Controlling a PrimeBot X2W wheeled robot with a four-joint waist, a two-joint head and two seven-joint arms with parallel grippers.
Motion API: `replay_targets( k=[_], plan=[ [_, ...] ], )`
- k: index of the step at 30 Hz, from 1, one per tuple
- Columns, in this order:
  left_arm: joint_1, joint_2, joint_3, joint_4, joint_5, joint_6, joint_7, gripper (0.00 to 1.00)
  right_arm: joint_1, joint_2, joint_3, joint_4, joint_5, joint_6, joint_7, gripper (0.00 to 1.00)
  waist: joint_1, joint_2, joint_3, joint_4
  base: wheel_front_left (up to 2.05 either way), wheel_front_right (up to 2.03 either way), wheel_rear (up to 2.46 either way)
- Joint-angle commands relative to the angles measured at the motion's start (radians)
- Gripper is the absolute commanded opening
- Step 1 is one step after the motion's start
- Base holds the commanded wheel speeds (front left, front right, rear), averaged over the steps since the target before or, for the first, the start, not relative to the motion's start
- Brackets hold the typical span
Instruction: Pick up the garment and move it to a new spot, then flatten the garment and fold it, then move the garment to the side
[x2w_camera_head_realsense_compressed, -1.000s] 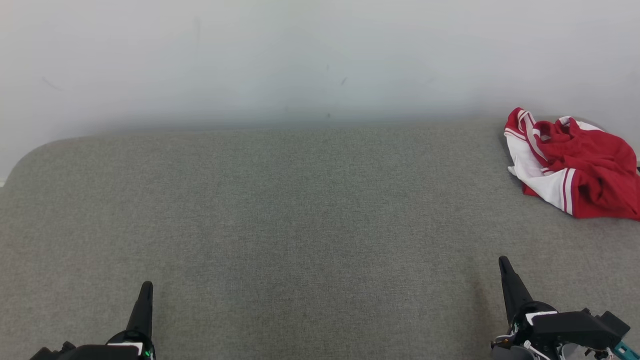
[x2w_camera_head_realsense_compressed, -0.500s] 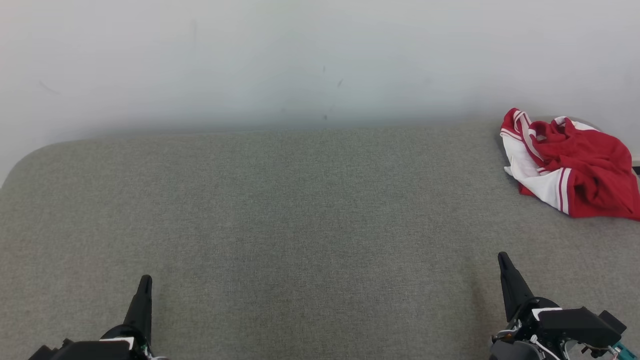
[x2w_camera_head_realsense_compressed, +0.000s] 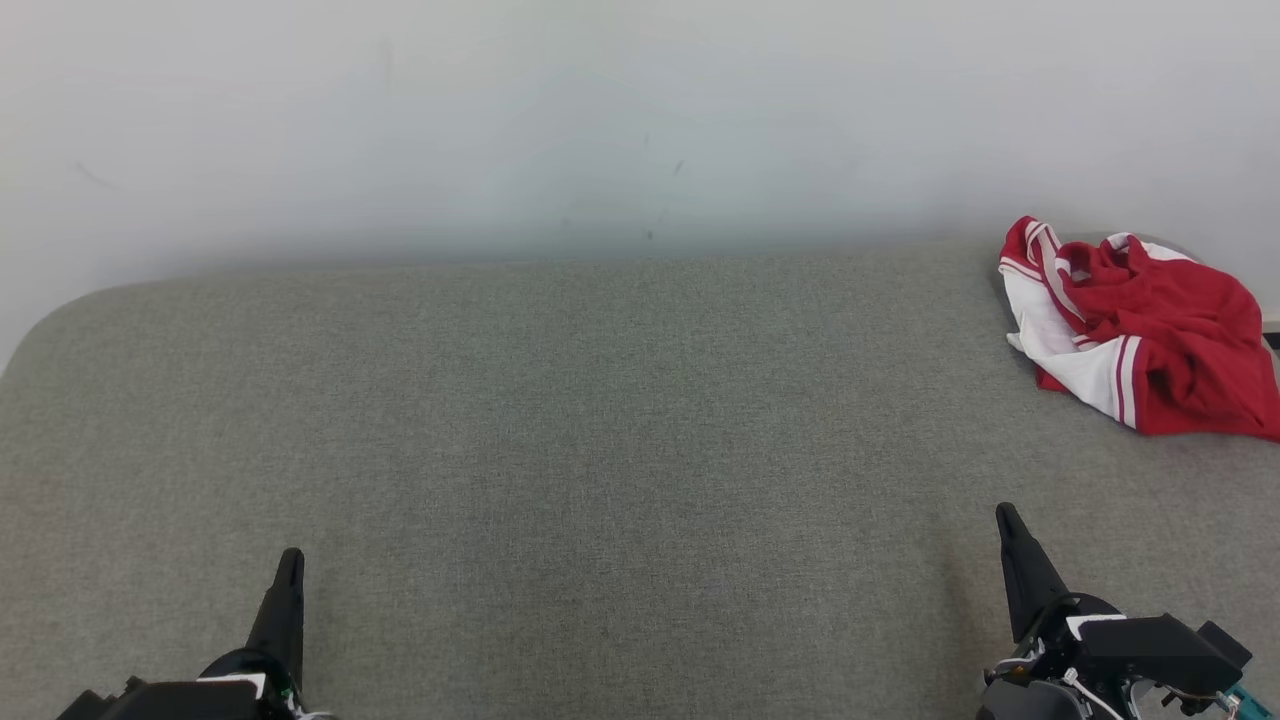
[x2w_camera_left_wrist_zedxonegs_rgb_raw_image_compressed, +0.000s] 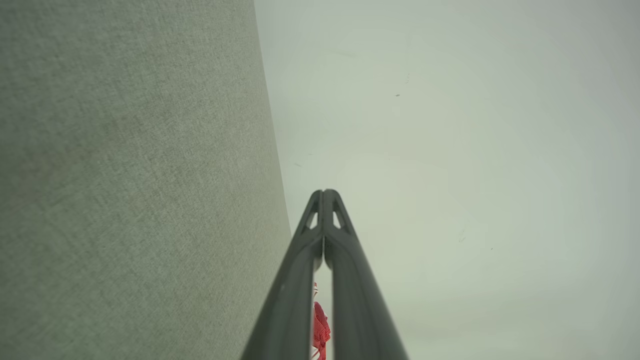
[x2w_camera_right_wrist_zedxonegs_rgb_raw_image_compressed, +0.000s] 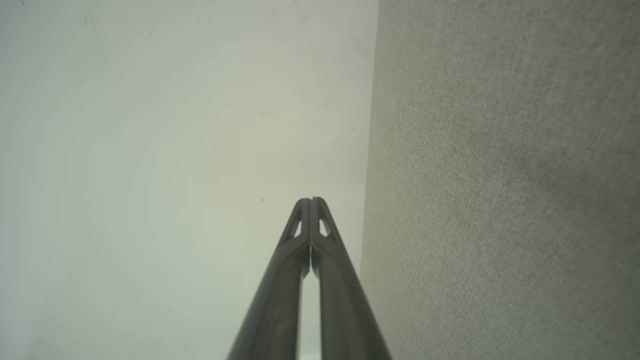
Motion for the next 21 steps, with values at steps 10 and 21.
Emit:
replay_targets(
  k=[10, 21],
  plan=[
    [-0.010, 0.000, 0.004, 0.001, -0.004, -0.004, 0.000, 0.00, -0.008, 0.002, -0.001, 0.001, 0.002, -0.002, 0.003, 0.00, 0.0000, 0.0000, 0.000, 0.000, 0.00, 0.00, 0.00],
    [-0.010, 0.000, 0.003, 0.001, -0.005, -0.004, 0.000, 0.00, -0.008, 0.002, -0.001, 0.001, 0.002, -0.002, 0.003, 0.00, 0.0000, 0.0000, 0.000, 0.000, 0.00, 0.00, 0.00]
  ],
)
